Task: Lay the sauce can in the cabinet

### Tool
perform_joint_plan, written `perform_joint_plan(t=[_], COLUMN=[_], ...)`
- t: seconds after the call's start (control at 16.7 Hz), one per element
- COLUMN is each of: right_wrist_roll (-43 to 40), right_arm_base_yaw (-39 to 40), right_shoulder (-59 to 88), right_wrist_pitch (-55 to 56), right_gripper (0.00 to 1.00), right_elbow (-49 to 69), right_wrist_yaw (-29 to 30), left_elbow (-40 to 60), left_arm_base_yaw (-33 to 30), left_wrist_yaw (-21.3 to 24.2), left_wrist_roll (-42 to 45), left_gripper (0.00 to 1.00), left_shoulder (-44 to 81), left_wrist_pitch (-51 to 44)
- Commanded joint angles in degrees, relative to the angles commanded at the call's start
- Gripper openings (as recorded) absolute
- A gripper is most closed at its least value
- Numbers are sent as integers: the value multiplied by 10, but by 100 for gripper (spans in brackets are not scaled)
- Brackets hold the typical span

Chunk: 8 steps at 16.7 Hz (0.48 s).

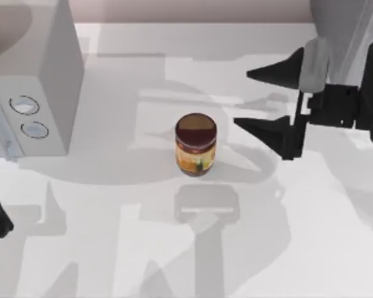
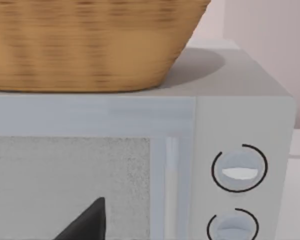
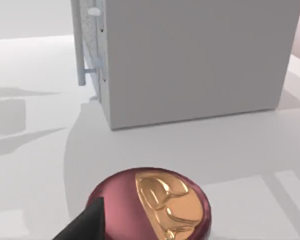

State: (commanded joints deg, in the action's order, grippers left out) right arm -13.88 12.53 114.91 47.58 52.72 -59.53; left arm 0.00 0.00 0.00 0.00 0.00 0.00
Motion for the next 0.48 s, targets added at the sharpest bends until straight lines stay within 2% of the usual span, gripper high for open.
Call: perform_joint_plan(t=[0.48], right_wrist_roll=[-26], right_arm_base_yaw=[22], right_shoulder=[215], right_wrist_pitch=[89], right_gripper=[100], right_elbow=[98], right_wrist_yaw=[-110], left_elbow=[0], left_arm_base_yaw=[0], left_wrist_yaw=[0], left_wrist_roll=[0], left_gripper=[100], left_shoulder=[0], left_wrist_pitch=[0])
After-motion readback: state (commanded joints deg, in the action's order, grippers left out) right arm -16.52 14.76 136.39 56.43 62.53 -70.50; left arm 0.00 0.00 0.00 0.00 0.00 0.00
